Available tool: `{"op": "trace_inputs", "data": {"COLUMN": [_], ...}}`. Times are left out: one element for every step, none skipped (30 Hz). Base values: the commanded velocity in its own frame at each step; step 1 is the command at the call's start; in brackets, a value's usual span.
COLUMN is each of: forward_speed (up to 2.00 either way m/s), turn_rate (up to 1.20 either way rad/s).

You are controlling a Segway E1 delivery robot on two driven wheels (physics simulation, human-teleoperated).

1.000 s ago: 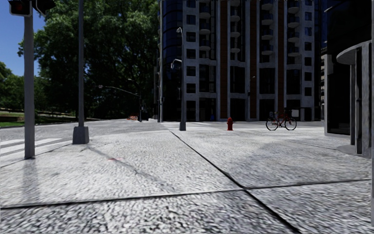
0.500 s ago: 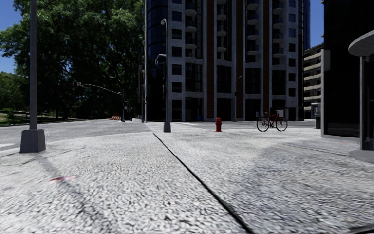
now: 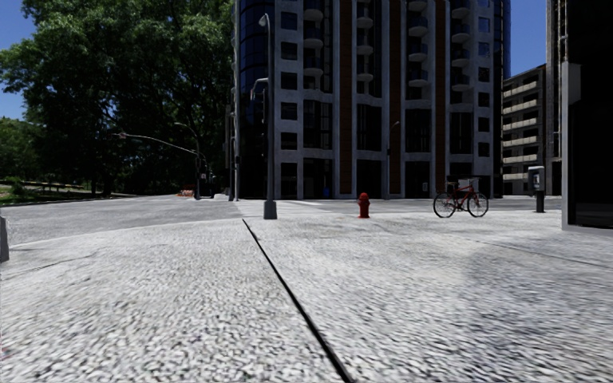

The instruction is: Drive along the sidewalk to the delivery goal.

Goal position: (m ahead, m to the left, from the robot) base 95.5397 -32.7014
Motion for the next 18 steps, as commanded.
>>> {"op": "trace_inputs", "data": {"forward_speed": [2.0,2.0,2.0,2.0,2.0,2.0,2.0,2.0,2.0,2.0,2.0,2.0,2.0,2.0,2.0,2.0,2.0,2.0], "turn_rate": [0.0,0.0,0.0,0.0,0.0,0.0,0.0,0.0,0.0,0.0,0.0,0.0,0.0,0.0,0.0,0.0,0.0,0.0]}}
